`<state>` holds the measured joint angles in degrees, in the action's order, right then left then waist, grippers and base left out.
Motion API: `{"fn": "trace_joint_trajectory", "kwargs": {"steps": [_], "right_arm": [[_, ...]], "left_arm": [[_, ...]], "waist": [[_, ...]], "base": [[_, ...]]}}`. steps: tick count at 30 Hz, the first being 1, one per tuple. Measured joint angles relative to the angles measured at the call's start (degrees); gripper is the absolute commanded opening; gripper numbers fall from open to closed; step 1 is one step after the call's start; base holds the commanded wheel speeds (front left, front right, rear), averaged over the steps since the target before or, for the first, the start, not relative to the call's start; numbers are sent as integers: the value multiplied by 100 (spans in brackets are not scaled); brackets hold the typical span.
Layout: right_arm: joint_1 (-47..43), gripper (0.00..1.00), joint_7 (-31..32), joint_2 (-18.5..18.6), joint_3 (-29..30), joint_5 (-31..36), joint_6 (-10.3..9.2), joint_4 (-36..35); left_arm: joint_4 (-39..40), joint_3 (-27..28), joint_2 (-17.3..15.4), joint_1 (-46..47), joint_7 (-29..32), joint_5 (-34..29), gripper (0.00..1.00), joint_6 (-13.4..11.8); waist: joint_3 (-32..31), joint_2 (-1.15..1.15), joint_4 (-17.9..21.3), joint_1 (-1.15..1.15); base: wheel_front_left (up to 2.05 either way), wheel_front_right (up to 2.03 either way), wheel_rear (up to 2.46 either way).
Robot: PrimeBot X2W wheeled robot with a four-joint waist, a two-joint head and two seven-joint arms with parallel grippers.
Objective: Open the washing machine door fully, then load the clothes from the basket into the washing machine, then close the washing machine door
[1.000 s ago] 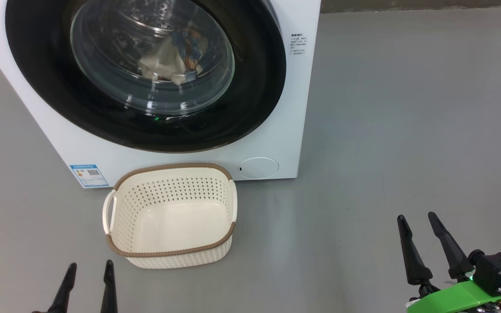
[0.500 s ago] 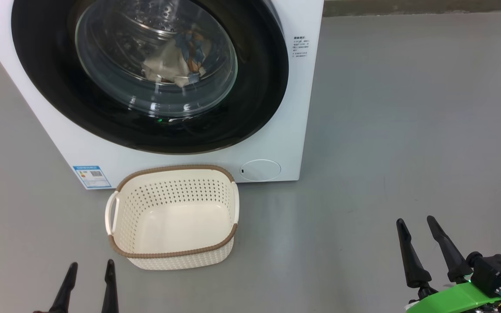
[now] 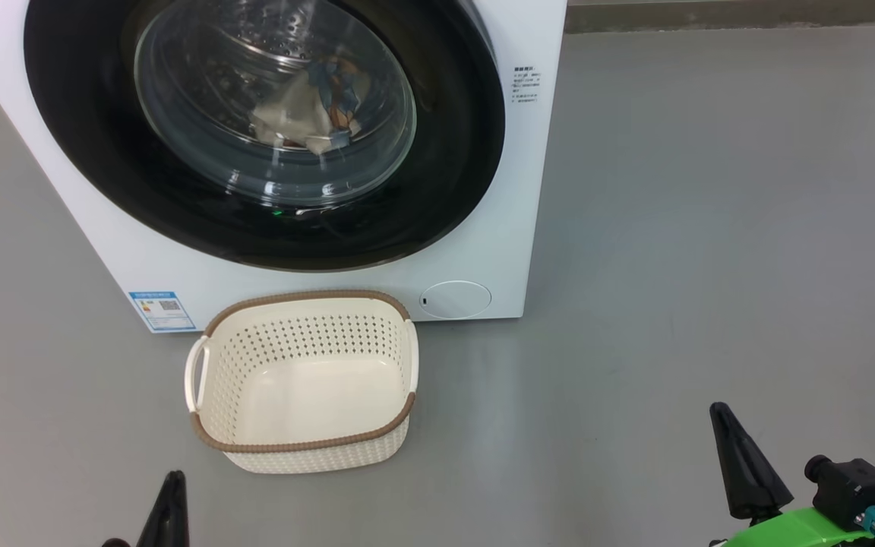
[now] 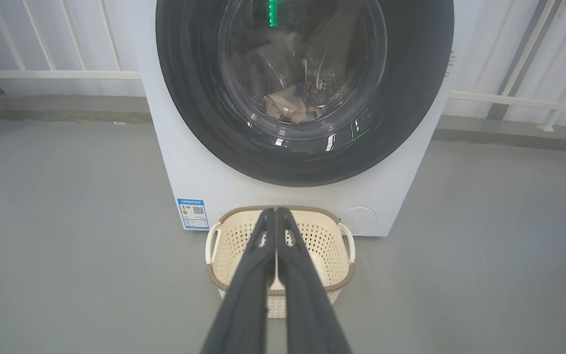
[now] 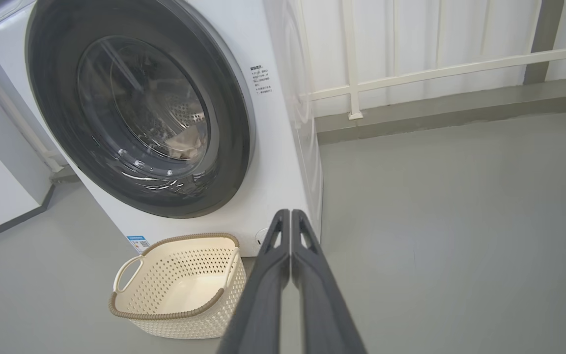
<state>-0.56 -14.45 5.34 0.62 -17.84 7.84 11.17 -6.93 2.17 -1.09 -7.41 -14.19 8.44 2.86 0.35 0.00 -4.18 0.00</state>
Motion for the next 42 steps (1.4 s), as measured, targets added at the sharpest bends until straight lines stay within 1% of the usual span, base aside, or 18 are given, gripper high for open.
{"fn": "trace_joint_trajectory", "kwargs": {"steps": [6, 16, 21, 23, 31, 42], "right_arm": [[-41, 0, 83, -4, 10, -336, 0, 22], [-39, 0, 264, -26, 47, -871, 0, 59], [-37, 0, 333, -42, 78, -1183, 0, 75], [-33, 0, 387, -48, 102, -1407, 0, 86], [-24, 0, 524, -62, 167, -1863, 0, 109], [-17, 0, 689, -89, 211, -2469, 0, 146]], "left_arm": [[-42, 7, -1, 2, 105, 388, 0, 0], [-109, 10, -1, 18, 257, 1062, 0, 44], [-140, 19, -2, 32, 321, 1399, 0, 51], [-154, 22, -3, 36, 370, 1579, 0, 63], [-213, 36, -4, 130, 523, 2135, 0, 97], [-274, 55, -7, 214, 673, 2795, 0, 129]], "waist": [[-15, 0, 22, -3], [-3, 0, 57, -1], [-3, 0, 73, -1], [-4, 0, 83, -1], [-5, 0, 110, -1], [-6, 0, 144, -1]], "base": [[0, 0, 0], [0, 0, 0], [0, 0, 0], [0, 0, 0], [0, 0, 0], [0, 0, 0]]}}
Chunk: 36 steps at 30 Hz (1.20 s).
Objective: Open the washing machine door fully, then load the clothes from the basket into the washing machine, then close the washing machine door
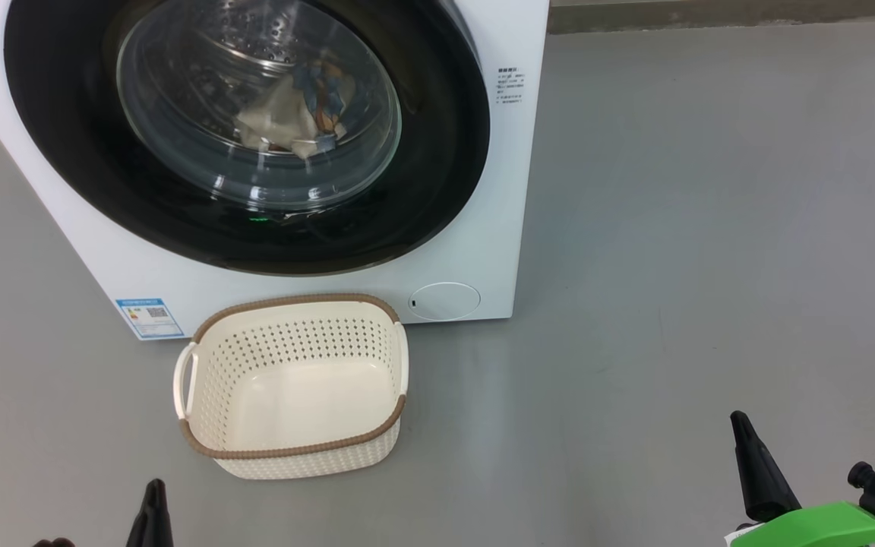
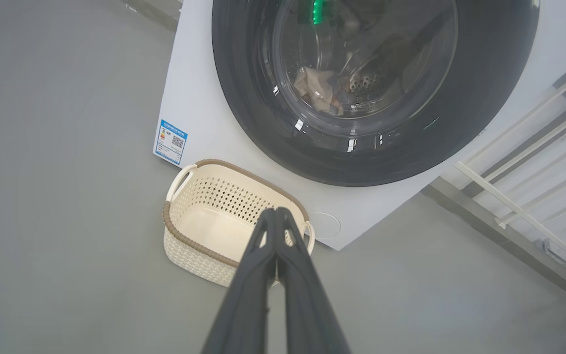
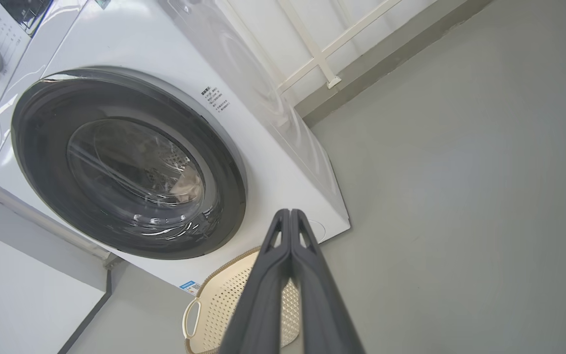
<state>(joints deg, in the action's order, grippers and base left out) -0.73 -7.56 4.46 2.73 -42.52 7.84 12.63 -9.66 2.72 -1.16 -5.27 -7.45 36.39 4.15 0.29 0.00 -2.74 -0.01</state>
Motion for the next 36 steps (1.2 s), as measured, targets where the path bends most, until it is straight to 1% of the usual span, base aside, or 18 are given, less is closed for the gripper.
{"fn": "trace_joint_trajectory", "kwargs": {"steps": [36], "right_arm": [[203, 0, 599, -76, 207, -2123, -1, 116]], "left_arm": [[-240, 87, -19, 356, 603, 2375, 0, 118]], "waist": [[-5, 0, 120, 0]], "base": [[0, 0, 0]]}}
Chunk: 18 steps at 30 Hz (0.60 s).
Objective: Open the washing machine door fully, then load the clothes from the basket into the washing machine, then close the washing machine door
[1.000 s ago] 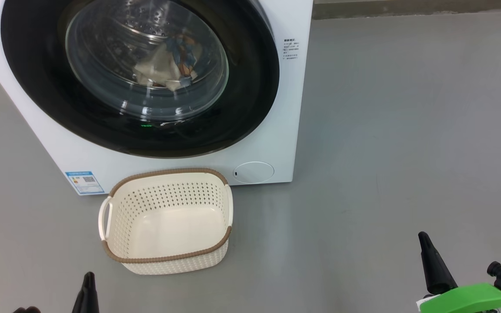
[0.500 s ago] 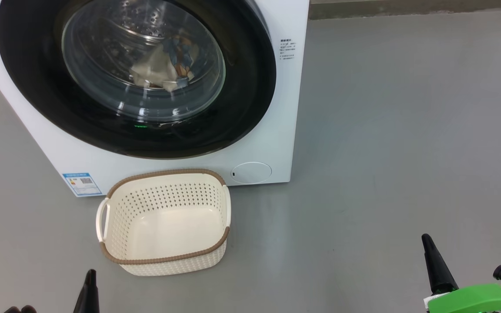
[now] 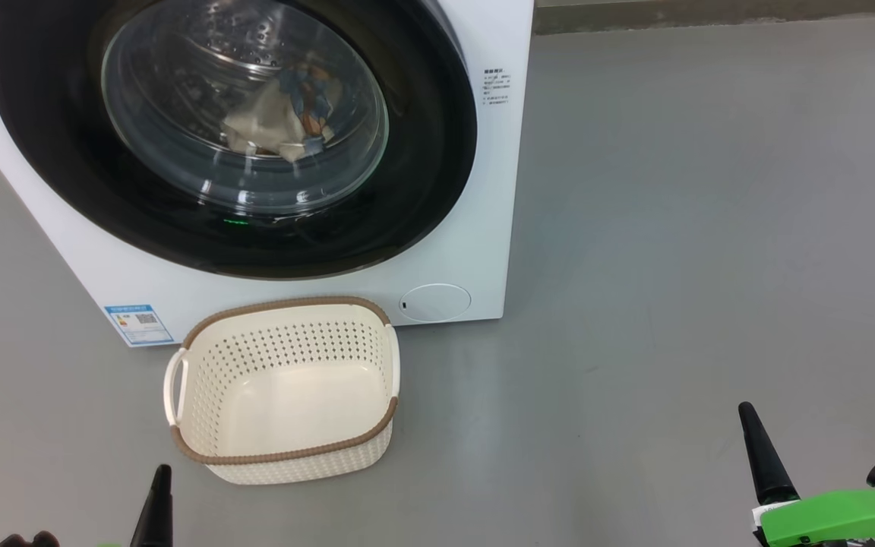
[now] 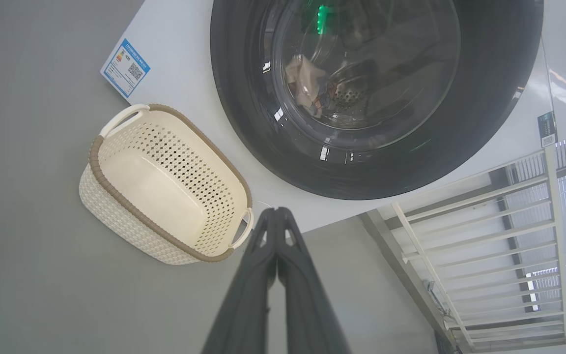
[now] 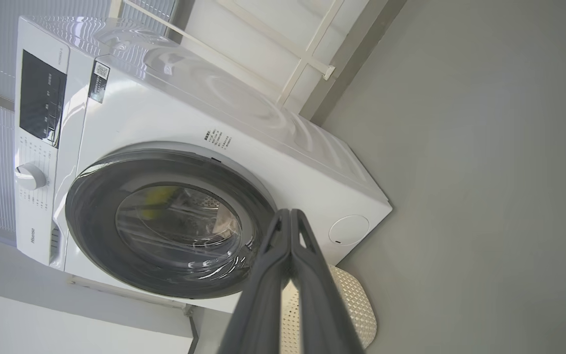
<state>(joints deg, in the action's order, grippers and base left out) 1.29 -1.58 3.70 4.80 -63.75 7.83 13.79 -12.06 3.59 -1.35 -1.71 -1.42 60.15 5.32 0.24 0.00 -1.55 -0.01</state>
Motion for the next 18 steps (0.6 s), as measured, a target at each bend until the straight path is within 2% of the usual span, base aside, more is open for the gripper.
{"fn": "trace_joint_trajectory", "kwargs": {"steps": [18], "right_arm": [[112, 0, 302, -34, 124, -1062, -1, 58]], "left_arm": [[-115, 43, -5, 214, 296, 1220, 0, 57]], "waist": [[-3, 0, 60, 0]], "base": [[0, 0, 0]]}}
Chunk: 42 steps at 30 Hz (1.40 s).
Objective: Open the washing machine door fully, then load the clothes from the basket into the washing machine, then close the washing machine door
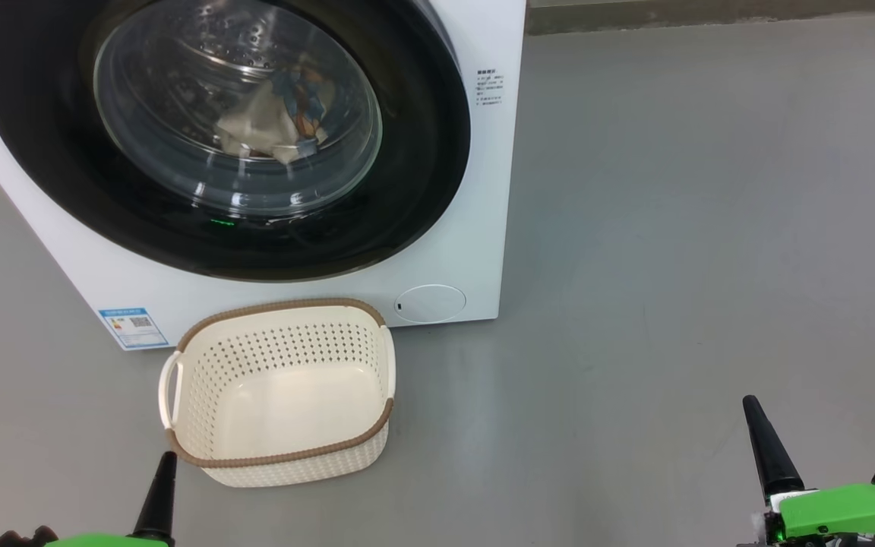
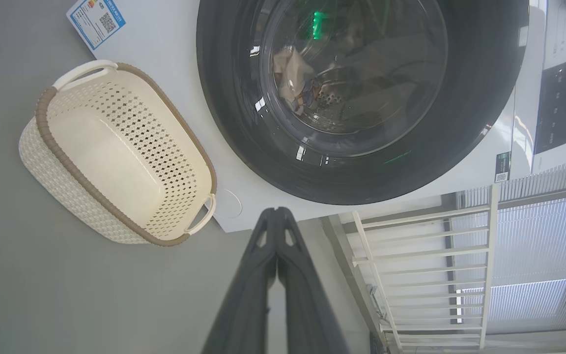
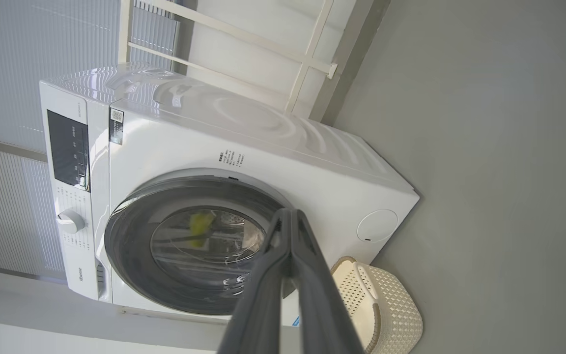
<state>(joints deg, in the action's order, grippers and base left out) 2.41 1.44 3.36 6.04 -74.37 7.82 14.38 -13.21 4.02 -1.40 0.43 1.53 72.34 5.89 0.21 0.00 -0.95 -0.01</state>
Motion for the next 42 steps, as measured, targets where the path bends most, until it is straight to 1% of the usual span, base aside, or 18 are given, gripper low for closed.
{"fn": "trace_joint_trajectory", "kwargs": {"steps": [18, 19, 29, 31, 42], "right_arm": [[30, 0, 305, -42, 88, -1051, -1, 58], [34, 0, 334, -45, 100, -1181, -36, 67], [138, 0, 460, -65, 174, -1666, -42, 101], [138, 0, 460, -65, 178, -1755, -42, 104], [140, 0, 460, -67, 179, -1756, -42, 105]], "left_arm": [[-118, 30, -8, 208, 281, 1200, 0, 76], [-124, 32, -11, 231, 309, 1304, 0, 94], [-187, 51, -23, 331, 461, 1925, 0, 102], [-188, 52, -24, 341, 461, 1940, 0, 102], [-197, 53, -24, 341, 461, 1941, 0, 102]], "waist": [[-2, 0, 60, 0], [-2, 0, 66, 0], [-4, 0, 95, 0], [-4, 0, 95, 0], [-4, 0, 95, 0]], "base": [[0, 0, 0], [0, 0, 0], [0, 0, 0], [0, 0, 0], [0, 0, 0]]}}
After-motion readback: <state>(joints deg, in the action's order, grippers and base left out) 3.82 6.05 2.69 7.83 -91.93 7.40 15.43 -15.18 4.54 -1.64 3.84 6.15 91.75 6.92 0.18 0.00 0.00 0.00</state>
